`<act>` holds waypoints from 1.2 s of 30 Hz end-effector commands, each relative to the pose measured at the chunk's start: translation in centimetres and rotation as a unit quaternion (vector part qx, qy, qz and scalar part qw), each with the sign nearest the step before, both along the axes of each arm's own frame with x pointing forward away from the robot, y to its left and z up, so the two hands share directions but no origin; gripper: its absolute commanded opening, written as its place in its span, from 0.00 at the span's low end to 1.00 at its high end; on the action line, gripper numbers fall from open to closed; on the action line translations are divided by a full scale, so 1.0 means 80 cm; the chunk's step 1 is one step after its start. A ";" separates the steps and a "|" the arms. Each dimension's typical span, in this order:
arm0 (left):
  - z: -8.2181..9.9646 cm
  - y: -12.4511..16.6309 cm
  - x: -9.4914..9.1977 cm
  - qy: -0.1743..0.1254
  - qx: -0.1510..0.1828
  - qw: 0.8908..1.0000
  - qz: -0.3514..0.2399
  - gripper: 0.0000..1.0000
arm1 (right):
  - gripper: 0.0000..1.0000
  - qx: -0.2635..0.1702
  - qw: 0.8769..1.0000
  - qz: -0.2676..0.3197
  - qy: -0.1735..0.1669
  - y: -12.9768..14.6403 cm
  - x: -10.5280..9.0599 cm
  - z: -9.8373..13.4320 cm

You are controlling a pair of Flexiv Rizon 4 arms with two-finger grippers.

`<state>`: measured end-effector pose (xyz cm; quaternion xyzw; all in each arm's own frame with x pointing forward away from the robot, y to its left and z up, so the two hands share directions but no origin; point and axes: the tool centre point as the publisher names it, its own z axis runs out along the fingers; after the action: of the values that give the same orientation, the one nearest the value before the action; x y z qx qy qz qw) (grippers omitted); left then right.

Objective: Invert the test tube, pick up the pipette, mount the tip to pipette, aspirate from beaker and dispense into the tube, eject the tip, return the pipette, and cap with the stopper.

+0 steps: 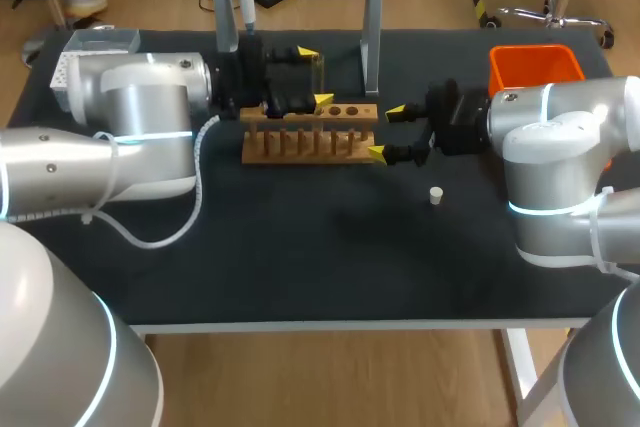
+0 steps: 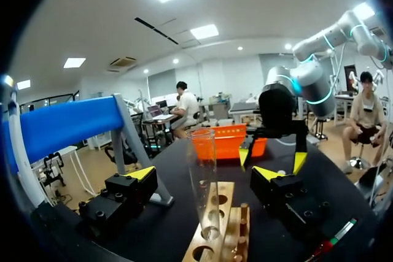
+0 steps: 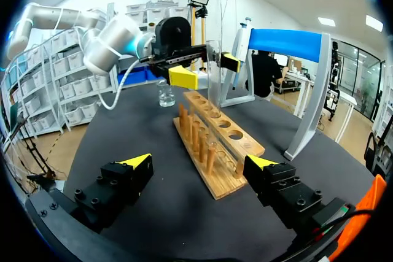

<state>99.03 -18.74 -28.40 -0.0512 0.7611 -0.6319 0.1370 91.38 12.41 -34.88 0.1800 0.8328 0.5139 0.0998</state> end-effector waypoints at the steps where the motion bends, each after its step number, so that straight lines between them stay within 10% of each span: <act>1: 0.005 0.003 -0.004 -0.001 0.002 1.000 0.003 1.00 | 1.00 0.000 1.000 0.001 0.001 -0.001 0.000 0.000; 36: 0.088 0.078 -0.056 -0.022 0.038 0.997 0.058 1.00 | 1.00 0.000 1.000 0.001 0.001 -0.001 0.000 0.000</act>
<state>96.40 -14.16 -22.89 -0.0706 0.7711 -0.6034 0.1905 91.38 12.41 -34.88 0.1800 0.8328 0.5139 0.0997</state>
